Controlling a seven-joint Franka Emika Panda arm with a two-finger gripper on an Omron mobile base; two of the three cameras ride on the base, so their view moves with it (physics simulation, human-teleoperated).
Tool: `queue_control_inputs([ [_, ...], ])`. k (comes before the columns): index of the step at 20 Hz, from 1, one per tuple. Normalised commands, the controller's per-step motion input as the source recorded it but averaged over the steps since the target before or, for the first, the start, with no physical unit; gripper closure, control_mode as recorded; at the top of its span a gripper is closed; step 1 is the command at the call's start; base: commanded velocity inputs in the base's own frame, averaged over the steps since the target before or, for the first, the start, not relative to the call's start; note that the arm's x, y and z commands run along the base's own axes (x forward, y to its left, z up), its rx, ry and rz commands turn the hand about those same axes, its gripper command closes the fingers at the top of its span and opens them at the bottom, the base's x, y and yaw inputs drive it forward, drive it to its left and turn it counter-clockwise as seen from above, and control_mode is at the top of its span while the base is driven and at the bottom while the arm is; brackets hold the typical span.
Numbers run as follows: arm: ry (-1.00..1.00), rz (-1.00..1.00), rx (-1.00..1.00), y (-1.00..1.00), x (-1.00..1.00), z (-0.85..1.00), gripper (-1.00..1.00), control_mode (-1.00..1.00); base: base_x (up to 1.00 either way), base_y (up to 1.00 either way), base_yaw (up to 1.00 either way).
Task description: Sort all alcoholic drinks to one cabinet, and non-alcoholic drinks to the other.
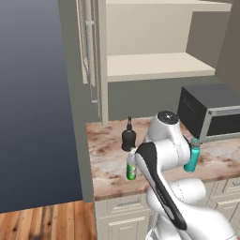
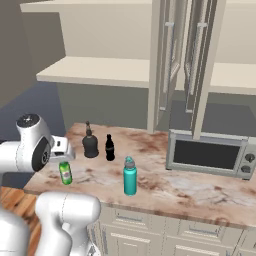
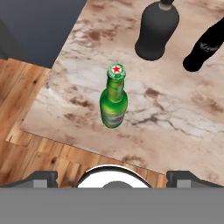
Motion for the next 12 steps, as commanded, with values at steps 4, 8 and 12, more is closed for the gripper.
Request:
queue_control_inputs([
  [4,-0.01,0.0,0.0,0.0,0.23,-0.46,-1.0,-1.0,0.0,0.0,0.0],
  [8,-0.03,0.0,0.0,0.0,0.08,-0.43,-1.0,-1.0,0.0,0.0,0.0],
  [12,-0.01,0.0,0.0,0.0,0.13,-0.27,-1.0,-1.0,0.0,0.0,0.0],
])
